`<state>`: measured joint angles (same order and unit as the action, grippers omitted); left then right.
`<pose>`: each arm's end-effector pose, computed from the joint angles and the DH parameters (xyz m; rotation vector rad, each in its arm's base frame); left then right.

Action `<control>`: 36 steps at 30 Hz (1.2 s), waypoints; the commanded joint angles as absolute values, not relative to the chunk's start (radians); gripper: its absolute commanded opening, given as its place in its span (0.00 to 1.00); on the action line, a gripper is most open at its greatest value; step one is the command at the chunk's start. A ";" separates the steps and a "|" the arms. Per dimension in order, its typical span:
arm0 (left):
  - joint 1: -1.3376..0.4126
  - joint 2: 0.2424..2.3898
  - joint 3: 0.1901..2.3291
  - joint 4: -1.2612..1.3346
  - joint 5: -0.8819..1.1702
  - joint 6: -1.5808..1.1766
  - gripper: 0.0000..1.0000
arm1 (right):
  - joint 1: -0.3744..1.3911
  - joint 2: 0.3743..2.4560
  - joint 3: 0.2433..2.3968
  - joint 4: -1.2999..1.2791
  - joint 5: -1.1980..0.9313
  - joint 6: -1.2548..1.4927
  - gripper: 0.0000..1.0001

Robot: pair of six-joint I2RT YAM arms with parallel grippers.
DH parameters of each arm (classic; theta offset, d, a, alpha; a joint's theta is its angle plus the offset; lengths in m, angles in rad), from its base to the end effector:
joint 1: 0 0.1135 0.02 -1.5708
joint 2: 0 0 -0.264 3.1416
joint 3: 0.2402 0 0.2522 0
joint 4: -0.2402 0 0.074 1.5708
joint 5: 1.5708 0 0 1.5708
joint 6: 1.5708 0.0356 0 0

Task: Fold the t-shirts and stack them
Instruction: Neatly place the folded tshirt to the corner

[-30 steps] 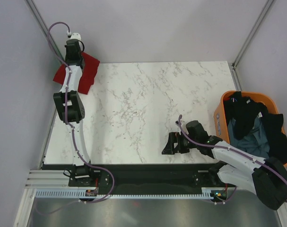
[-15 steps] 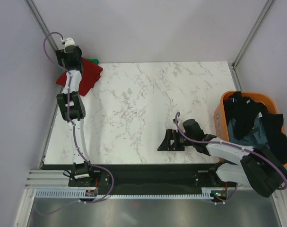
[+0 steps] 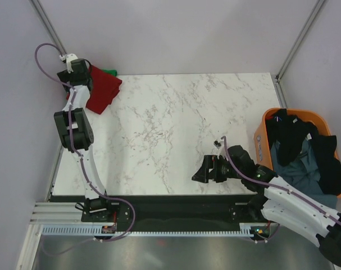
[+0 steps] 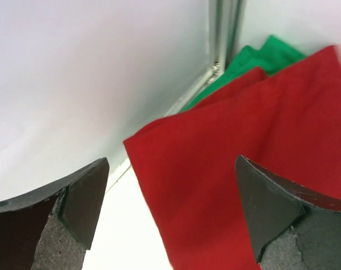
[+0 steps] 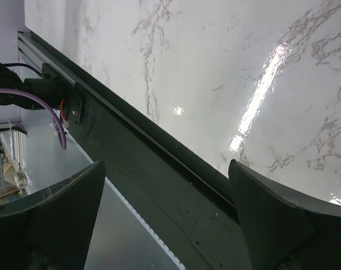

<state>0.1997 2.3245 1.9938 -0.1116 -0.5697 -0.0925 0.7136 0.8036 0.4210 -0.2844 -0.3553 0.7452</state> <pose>0.5312 0.1271 0.2387 -0.6451 1.8876 0.6400 0.1210 0.1211 0.2013 -0.1752 2.4592 1.1233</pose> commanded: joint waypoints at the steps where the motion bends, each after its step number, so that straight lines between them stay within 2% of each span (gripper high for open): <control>1: 0.202 2.157 1.906 -0.109 -0.501 -0.204 1.00 | 0.721 0.691 0.469 -0.460 -0.285 0.769 0.98; 7: 0.229 2.097 1.749 -0.127 -0.399 -0.288 0.99 | 0.723 0.637 0.477 -0.537 -0.267 0.762 0.98; 11: 0.276 2.095 1.668 -0.121 -0.295 -0.423 0.92 | 0.722 0.676 0.480 -0.509 -0.265 0.750 0.98; 16: 0.293 2.101 1.534 0.039 -0.209 -0.479 0.91 | 0.722 0.712 0.482 -0.471 -0.250 0.732 0.98; 23: 0.305 2.167 1.540 0.094 -0.126 -0.613 0.88 | 0.723 0.772 0.446 -0.404 -0.259 0.727 0.98; 29: 0.314 2.223 1.525 0.149 -0.103 -0.787 0.70 | 0.721 0.808 0.442 -0.376 -0.261 0.733 0.98; 32: 0.319 2.246 1.531 0.172 -0.086 -0.844 0.57 | 0.721 0.815 0.439 -0.376 -0.259 0.732 0.98; 33: 0.319 2.265 1.548 0.182 -0.080 -0.850 0.44 | 0.721 0.816 0.437 -0.377 -0.258 0.735 0.98; 35: 0.321 2.282 1.569 0.181 -0.054 -0.861 0.26 | 0.721 0.819 0.433 -0.374 -0.256 0.736 0.98; 36: 0.319 2.284 1.574 0.181 -0.042 -0.864 0.11 | 0.722 0.824 0.431 -0.371 -0.255 0.738 0.98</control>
<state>0.3172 2.2444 1.5356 0.1287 -0.0898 -0.7845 0.7166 0.8169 0.4381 -0.4065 -0.2668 0.7399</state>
